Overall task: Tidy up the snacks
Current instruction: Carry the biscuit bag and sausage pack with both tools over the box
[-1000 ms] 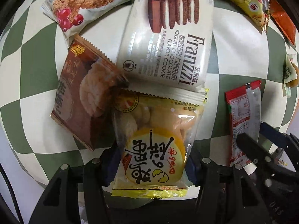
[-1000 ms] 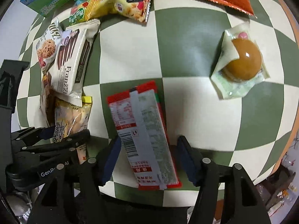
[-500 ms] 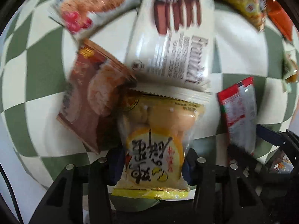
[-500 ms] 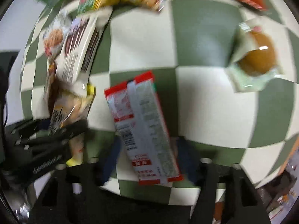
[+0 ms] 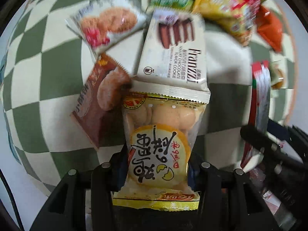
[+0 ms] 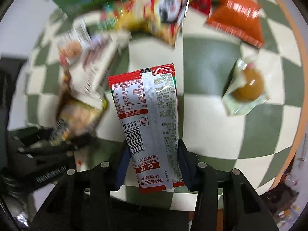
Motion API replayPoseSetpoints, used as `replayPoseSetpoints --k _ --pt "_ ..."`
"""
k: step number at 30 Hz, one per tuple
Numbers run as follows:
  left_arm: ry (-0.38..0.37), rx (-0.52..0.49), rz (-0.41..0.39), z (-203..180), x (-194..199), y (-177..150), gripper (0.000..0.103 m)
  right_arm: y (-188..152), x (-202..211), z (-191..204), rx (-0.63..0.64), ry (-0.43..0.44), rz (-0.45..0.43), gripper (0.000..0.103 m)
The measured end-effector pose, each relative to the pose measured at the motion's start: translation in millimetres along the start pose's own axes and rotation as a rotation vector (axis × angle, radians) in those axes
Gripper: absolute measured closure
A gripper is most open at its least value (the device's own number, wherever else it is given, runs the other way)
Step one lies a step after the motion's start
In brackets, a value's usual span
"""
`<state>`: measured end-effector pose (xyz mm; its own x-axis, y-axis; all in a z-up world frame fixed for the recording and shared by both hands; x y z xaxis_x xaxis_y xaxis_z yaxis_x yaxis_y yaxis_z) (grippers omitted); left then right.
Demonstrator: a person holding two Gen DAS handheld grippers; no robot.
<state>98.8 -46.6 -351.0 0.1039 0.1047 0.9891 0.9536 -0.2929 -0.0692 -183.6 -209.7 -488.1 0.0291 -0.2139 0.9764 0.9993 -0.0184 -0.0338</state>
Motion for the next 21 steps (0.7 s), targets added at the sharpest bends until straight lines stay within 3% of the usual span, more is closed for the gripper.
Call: replayPoseSetpoints --k 5,11,16,21 --pt "-0.048 -0.008 -0.103 -9.0 61.8 17.9 0.058 37.6 55.2 -10.1 -0.034 0.082 -0.071 0.054" --pt "-0.097 0.011 -0.267 -11.2 141.5 59.4 0.058 123.9 121.9 -7.2 -0.064 0.151 -0.179 0.054" --pt "-0.100 0.048 -0.362 8.6 172.9 121.6 0.058 192.1 156.0 -0.6 -0.100 0.210 -0.249 0.054" --pt "-0.050 0.080 -0.426 16.6 191.9 195.6 0.057 281.4 165.6 9.3 -0.115 0.184 -0.314 0.054"
Point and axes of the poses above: each gripper's, at about its wrist camera, not at the fingertips, and x roughly against the way its jaws point, z to its left, y to its top, the point moved 7 cm from there along -x, roughly the way its jaws point, and after that the axes turned 3 degrees about -x, right-handed, at the moved point
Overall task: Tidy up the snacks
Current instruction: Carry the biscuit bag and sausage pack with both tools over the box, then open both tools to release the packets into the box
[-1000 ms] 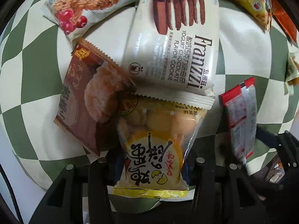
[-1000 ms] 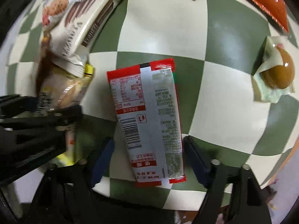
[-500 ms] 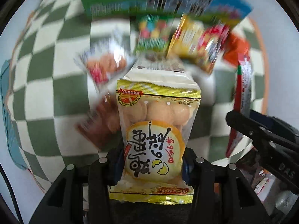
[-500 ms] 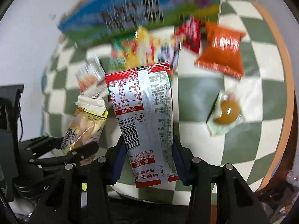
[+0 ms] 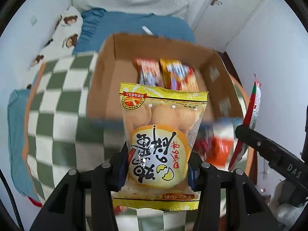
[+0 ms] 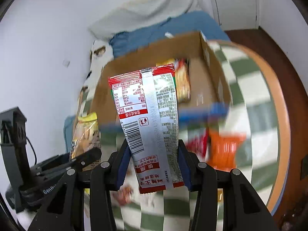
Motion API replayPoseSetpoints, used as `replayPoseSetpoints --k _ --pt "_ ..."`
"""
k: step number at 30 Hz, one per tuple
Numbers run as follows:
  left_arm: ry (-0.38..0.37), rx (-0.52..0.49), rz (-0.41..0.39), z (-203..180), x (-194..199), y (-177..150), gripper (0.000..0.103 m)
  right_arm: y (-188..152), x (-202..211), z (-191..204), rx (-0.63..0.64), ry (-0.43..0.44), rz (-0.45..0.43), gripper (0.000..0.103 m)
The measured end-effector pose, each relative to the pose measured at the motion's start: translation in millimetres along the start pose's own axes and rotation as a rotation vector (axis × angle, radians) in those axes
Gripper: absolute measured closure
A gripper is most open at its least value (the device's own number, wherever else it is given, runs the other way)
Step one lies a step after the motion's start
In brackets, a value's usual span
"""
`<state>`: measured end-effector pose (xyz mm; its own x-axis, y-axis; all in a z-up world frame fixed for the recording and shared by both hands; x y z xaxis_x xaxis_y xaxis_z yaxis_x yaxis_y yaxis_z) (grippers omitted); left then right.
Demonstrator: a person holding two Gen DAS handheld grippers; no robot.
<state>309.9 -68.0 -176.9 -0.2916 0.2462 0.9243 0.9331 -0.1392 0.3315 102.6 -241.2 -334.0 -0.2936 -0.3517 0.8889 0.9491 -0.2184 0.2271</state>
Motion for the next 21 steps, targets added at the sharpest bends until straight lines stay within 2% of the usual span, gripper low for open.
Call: replayPoseSetpoints --k 4,8,11,17,18,19,21 --pt "0.070 0.017 -0.016 19.3 -21.4 56.4 0.057 62.9 -43.3 0.3 0.012 -0.087 0.021 0.054" --pt "0.125 0.028 0.024 39.4 -54.7 99.4 0.057 111.5 -90.5 -16.1 0.008 -0.184 0.080 0.054" --pt "0.173 0.026 0.067 54.4 -83.0 120.3 0.057 134.1 -120.2 -26.6 0.018 -0.251 0.119 0.054" --pt "0.194 0.067 0.176 80.5 -139.0 143.1 0.057 155.1 -169.6 -52.6 -0.011 -0.332 0.192 0.051" --pt "0.193 0.065 0.189 81.5 -145.0 145.0 0.057 157.1 -177.0 -56.2 -0.009 -0.345 0.203 0.047" --pt "0.188 0.059 0.214 82.1 -153.7 146.6 0.057 158.1 -182.5 -59.3 -0.008 -0.360 0.216 0.032" --pt "0.188 0.050 0.246 83.8 -166.6 148.3 0.053 153.2 -191.0 -62.0 -0.007 -0.352 0.230 0.015"
Point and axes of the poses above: each gripper's, at about its wrist camera, not at the fingertips, and x roughly against the way its jaws point, z to its left, y to its top, the point moved 7 cm from there along -x, roughly the way its jaws point, and after that the axes turned 3 degrees about -x, right-handed, at the moved point
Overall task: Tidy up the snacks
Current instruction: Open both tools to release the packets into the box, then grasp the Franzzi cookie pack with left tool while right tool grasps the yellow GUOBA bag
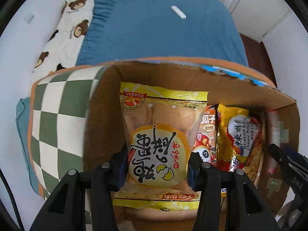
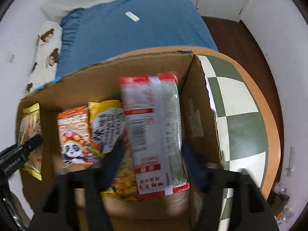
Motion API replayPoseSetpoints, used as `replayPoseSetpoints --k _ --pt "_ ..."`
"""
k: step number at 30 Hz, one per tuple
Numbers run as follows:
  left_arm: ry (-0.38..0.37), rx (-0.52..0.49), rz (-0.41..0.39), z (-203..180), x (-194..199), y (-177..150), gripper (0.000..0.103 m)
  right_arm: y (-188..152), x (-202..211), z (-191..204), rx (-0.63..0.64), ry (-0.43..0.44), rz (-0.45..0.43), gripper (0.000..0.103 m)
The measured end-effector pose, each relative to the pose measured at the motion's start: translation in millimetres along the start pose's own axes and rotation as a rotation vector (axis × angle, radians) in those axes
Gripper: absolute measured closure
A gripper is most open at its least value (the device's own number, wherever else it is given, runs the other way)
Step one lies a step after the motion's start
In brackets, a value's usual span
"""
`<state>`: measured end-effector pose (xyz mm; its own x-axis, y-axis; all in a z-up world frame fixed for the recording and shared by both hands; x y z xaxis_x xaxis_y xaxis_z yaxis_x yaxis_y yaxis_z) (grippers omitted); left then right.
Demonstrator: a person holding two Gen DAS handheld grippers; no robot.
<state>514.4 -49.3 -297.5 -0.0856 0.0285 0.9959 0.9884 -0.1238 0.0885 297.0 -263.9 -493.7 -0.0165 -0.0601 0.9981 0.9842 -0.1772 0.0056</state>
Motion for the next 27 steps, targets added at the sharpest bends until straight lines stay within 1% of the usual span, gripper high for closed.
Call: replayPoseSetpoints --k 1,2,3,4,5,8,11,15,20,24,27 --pt "0.006 -0.012 0.001 -0.9 -4.3 2.0 0.039 -0.1 -2.6 1.8 0.003 -0.002 0.006 0.011" --pt "0.011 -0.022 -0.004 -2.2 -6.0 2.9 0.029 0.4 -6.2 3.6 0.011 -0.007 0.008 0.008" --pt "0.011 -0.030 -0.006 -4.1 -7.6 3.2 0.012 0.3 -7.7 6.4 0.028 -0.015 0.008 0.008" --pt "0.004 -0.035 -0.008 -6.5 -9.7 2.8 0.006 -0.1 -9.9 7.8 0.037 -0.017 0.007 0.007" --pt "0.005 -0.035 -0.005 -7.1 -11.0 2.9 0.005 -0.2 -11.5 8.5 0.043 -0.021 0.009 0.007" --pt "-0.024 -0.025 0.006 -10.6 -14.0 -0.8 0.005 -1.1 -11.4 9.5 0.049 -0.013 0.011 0.007" --pt "-0.035 -0.019 -0.010 -13.6 -10.4 -7.6 0.005 -6.6 -9.1 11.6 0.060 0.002 0.006 0.007" --pt "-0.042 -0.022 -0.031 -17.9 -2.5 -23.5 0.005 -24.2 -3.1 8.8 0.053 0.027 -0.007 0.007" --pt "-0.047 -0.032 -0.050 -21.2 6.0 -49.8 0.005 -47.2 5.7 5.7 0.058 0.030 -0.037 0.007" --pt "-0.050 -0.028 -0.093 -22.2 24.3 -69.6 0.005 -64.3 25.7 5.1 0.078 0.026 -0.089 0.007" --pt "-0.050 -0.030 -0.141 -21.5 42.0 -82.1 0.005 -69.5 42.1 6.5 0.093 0.035 -0.123 0.007"
Point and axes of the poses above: each gripper's, at about its wrist camera, not at the fingertips, and x roughly against the way its jaws point, z to its left, y to its top, the point moved 7 cm from there along -x, roughly the way its jaws point, and after that the axes turned 3 degrees about -x, right-handed, at the moved point
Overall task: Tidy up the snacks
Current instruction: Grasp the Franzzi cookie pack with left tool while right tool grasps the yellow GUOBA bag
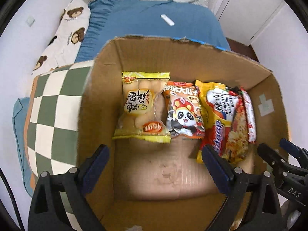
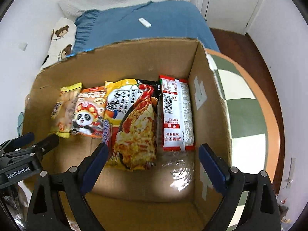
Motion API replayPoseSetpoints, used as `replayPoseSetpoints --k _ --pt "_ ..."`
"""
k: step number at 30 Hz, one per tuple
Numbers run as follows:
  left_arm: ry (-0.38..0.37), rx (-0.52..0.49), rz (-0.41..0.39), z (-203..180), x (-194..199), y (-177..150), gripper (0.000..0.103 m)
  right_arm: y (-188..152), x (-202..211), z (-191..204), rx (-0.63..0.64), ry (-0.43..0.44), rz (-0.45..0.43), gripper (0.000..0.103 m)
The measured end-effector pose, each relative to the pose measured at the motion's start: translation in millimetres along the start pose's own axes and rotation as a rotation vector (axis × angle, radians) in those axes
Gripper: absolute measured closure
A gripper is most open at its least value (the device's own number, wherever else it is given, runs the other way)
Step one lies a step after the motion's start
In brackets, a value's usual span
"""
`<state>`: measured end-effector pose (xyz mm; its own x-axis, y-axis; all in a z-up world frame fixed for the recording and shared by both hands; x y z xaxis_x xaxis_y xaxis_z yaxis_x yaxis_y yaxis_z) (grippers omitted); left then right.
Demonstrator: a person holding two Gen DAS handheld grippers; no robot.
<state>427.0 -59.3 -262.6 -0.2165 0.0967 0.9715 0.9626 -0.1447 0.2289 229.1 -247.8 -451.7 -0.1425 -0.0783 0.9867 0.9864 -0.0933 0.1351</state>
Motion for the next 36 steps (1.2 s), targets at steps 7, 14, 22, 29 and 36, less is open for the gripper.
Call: replayPoseSetpoints --k 7,14,22,29,36 --pt "0.025 -0.024 -0.127 -4.8 47.9 -27.7 0.005 -24.8 47.2 3.0 0.033 0.002 -0.101 0.007" --pt "0.024 -0.034 -0.257 -6.9 102.9 -55.8 0.005 -55.1 103.0 2.3 0.047 0.005 -0.226 0.007" --pt "0.019 -0.054 -0.355 -12.2 156.6 -96.3 0.005 -98.2 168.9 5.4 0.037 0.040 -0.355 0.007" --pt "0.031 -0.056 -0.333 -9.1 155.0 -128.7 0.001 -139.0 170.6 7.0 -0.019 0.114 -0.308 0.007" --pt "0.062 -0.106 -0.116 -1.7 73.6 -189.4 0.001 -182.7 84.2 2.8 -0.033 0.159 -0.070 0.007"
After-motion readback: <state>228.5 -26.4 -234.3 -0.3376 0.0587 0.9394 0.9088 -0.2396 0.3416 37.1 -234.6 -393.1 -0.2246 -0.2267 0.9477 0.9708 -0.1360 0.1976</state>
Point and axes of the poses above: each gripper's, at about its wrist camera, not at the fingertips, and x roughly against the way its jaws point, z to its left, y to its top, the point moved 7 cm from there along -x, roughly the way its jaws point, and after that the axes turned 3 degrees about -x, right-handed, at the moved point
